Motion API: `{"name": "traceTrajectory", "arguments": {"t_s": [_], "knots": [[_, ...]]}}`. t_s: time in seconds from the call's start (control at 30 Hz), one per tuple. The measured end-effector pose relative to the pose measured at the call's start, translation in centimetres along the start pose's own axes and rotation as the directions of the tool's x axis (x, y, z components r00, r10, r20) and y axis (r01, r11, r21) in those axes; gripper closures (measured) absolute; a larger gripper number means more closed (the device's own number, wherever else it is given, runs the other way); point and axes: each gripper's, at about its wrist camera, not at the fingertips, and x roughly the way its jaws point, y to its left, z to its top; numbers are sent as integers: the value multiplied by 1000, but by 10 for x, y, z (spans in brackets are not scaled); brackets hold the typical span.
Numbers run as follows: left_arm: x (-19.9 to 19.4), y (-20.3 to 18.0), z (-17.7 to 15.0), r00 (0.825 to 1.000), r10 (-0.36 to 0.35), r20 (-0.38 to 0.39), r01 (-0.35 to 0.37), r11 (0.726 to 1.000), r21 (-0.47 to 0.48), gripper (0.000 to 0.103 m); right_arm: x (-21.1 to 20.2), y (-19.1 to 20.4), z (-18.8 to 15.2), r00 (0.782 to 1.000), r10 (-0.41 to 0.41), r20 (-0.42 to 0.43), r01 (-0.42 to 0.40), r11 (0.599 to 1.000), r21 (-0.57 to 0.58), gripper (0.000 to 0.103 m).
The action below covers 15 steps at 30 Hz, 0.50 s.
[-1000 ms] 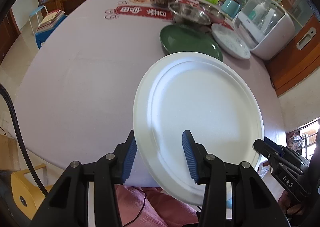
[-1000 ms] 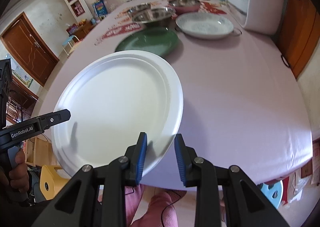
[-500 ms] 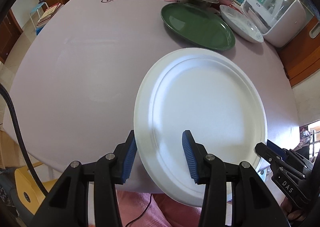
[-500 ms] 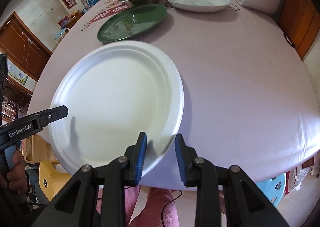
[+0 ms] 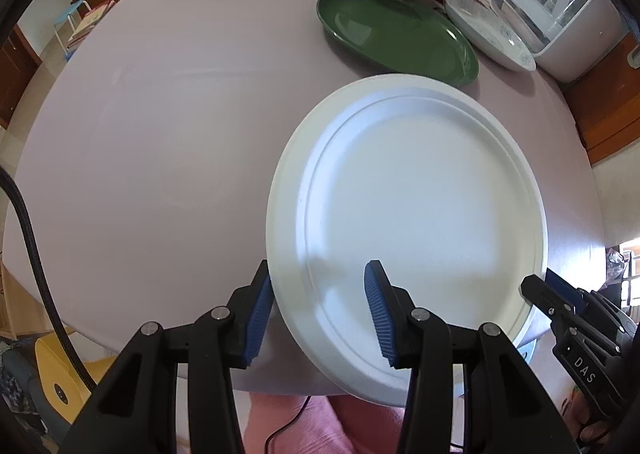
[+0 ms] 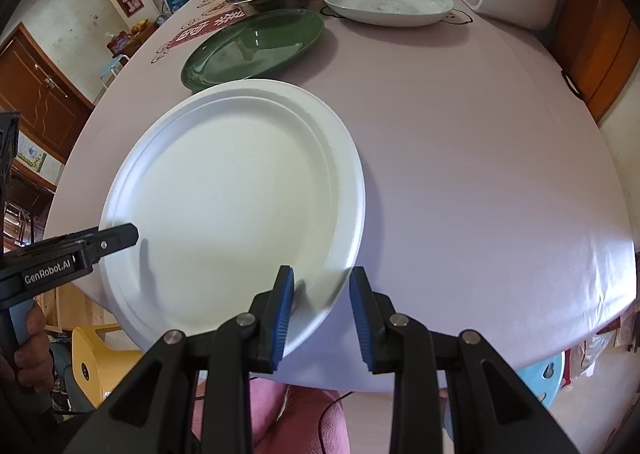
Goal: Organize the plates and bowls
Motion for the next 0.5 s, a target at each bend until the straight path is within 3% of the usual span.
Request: {"name": "traceTrajectory", "arguments": {"t_s": [0.2,0.37,0.43,0.5], "knots": [[3,6,7,999,-41,-12,41,999,20,57,1,1,3,1000,-20,17,19,999,42,74],[2,7,16,997,-82,-12,83,995,60,47,0,7,5,999,-31,18,29,997,78,74],[2,7,22,995,-101,-13,101,992,77,42,-1,9,6,999,-36,20,34,996,87,72],[1,9,27,993,-114,-17,115,989,90,41,-2,12,7,999,-46,25,43,994,97,62]]}}
